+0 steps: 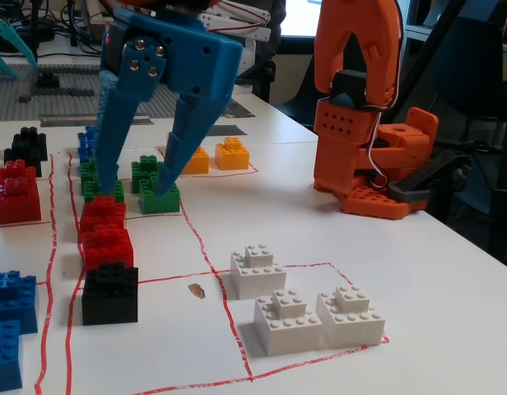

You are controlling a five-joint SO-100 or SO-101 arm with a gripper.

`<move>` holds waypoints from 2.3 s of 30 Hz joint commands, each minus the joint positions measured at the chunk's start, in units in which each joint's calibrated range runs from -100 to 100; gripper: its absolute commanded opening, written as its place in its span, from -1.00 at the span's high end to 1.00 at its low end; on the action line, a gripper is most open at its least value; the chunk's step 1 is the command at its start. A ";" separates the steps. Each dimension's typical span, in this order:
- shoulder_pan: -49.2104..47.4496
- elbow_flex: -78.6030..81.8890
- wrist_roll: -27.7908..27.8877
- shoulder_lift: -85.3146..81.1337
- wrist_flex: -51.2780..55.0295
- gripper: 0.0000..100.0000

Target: Grab the block and put it in the grey marker

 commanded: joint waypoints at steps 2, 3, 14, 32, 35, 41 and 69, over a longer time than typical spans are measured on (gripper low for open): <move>1.60 -3.76 -0.29 -2.99 -1.57 0.64; 1.52 -3.76 -0.29 -2.47 -1.57 0.63; 0.85 -3.30 -1.32 0.90 -1.49 0.53; 1.35 -3.48 -1.07 9.62 -7.20 0.48; 2.01 -3.94 -0.73 10.66 -7.69 0.48; 3.18 -4.94 -0.54 12.73 -8.18 0.47; 1.43 -8.75 0.98 14.63 -9.00 1.00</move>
